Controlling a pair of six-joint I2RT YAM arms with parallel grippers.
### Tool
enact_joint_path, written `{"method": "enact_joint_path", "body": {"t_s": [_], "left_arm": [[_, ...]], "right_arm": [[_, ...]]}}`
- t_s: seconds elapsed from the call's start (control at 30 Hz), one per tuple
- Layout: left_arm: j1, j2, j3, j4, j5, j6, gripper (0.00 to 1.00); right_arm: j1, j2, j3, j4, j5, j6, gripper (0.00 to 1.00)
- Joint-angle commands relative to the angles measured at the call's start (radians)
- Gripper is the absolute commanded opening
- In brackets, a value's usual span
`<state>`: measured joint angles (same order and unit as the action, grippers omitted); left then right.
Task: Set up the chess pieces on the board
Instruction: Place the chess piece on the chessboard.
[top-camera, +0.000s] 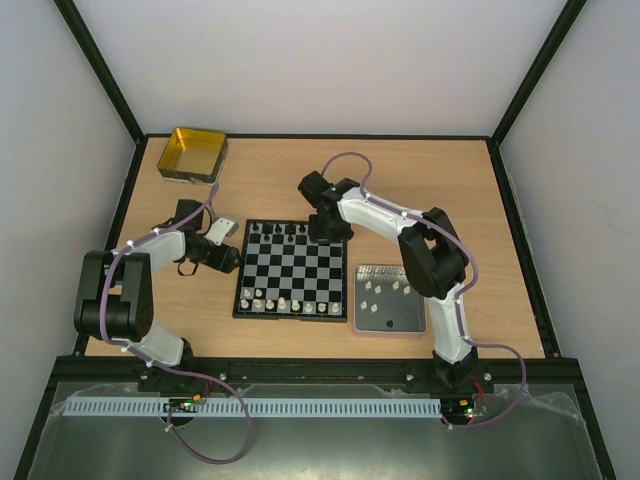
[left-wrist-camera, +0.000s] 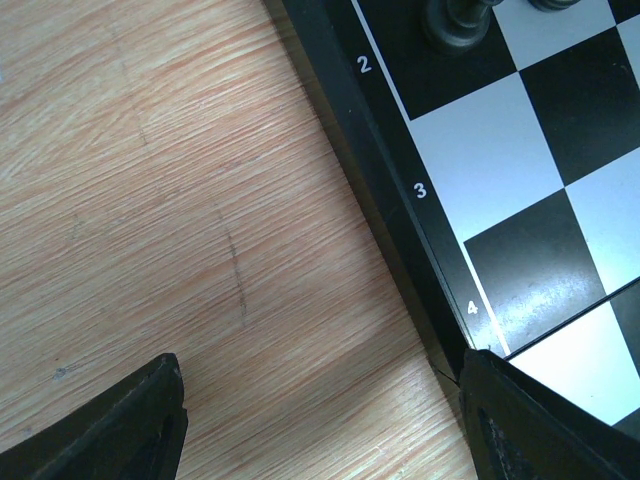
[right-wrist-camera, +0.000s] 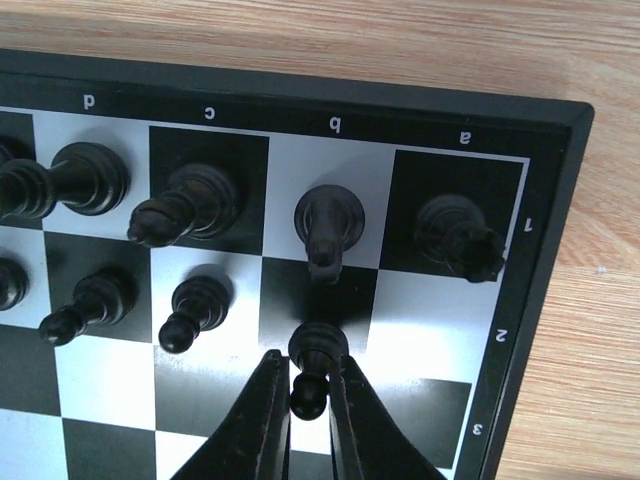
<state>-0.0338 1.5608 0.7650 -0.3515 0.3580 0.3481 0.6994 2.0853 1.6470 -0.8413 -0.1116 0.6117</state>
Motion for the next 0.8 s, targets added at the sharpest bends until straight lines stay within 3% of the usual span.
{"method": "enact_joint_path", "body": {"t_s": [0.0,0.77], "left_arm": [[0.005,-0.019,-0.013,-0.020,0.011,0.008,0.75],[0.005,-0.016,-0.011,-0.020,0.011,0.008,0.75]], "right_arm": [[-0.008,0.025,0.028,0.010,0.002,-0.012,0.10],[-0.018,0.033,0.039,0.016,0.001,-0.016,0.15]]}}
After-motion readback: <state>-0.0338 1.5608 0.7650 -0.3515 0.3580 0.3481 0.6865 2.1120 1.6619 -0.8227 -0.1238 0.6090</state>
